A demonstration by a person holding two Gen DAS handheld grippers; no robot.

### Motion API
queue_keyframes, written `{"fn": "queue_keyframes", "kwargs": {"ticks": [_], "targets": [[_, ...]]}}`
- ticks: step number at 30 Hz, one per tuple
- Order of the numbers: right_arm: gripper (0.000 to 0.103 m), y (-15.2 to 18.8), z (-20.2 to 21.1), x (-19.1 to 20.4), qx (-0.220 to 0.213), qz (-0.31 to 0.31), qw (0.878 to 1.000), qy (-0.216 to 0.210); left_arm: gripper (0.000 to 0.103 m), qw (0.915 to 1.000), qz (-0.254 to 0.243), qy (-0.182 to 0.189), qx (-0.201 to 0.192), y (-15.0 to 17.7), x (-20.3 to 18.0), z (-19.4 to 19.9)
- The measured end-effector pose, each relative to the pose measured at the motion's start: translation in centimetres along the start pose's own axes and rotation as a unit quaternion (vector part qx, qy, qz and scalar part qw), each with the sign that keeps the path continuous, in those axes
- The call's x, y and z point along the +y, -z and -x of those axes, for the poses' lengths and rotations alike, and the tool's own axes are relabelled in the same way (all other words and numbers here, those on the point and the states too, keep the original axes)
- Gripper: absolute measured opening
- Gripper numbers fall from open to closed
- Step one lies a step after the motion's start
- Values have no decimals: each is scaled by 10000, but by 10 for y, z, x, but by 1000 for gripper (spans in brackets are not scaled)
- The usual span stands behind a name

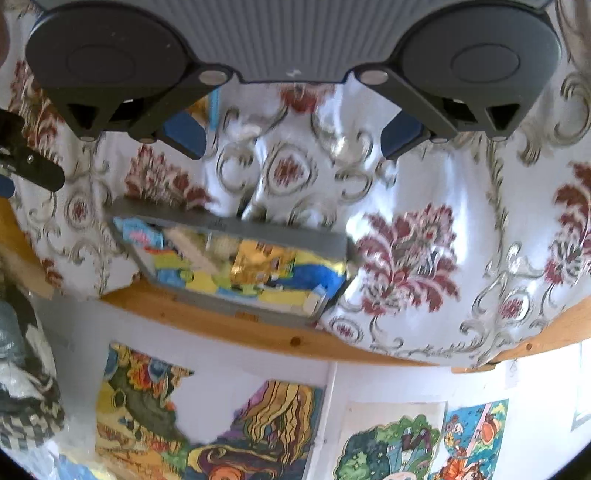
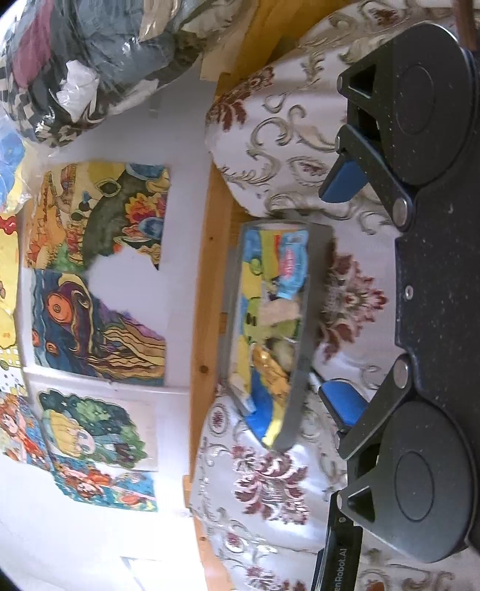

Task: Organize snacks
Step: 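Lift both tools away from the tray and move back over the orange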

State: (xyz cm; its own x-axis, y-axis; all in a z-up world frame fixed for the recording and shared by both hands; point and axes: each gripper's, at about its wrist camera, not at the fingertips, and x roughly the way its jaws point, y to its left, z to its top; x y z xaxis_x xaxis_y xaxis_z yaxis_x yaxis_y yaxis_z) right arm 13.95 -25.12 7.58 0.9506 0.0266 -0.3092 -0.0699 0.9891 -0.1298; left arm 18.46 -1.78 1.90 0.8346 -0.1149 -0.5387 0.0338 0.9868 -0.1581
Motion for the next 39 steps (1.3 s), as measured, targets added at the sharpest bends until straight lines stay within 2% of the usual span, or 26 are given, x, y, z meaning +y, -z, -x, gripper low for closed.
{"fn": "queue_keyframes", "kwargs": {"ticks": [9, 18, 26, 39], "targets": [[102, 32, 30, 7, 471, 215, 9987, 37, 103, 9991, -71, -71, 406, 39, 5, 9], [102, 58, 48, 6, 1145, 148, 9933, -10, 103, 9981, -242, 26, 574, 63, -2, 25], [102, 63, 34, 2, 1287, -24, 9917, -16, 103, 9963, -569, 42, 642, 78, -16, 31], [102, 60, 15, -6, 1061, -292, 9939, -102, 103, 9957, -668, -55, 643, 75, -27, 22]]}}
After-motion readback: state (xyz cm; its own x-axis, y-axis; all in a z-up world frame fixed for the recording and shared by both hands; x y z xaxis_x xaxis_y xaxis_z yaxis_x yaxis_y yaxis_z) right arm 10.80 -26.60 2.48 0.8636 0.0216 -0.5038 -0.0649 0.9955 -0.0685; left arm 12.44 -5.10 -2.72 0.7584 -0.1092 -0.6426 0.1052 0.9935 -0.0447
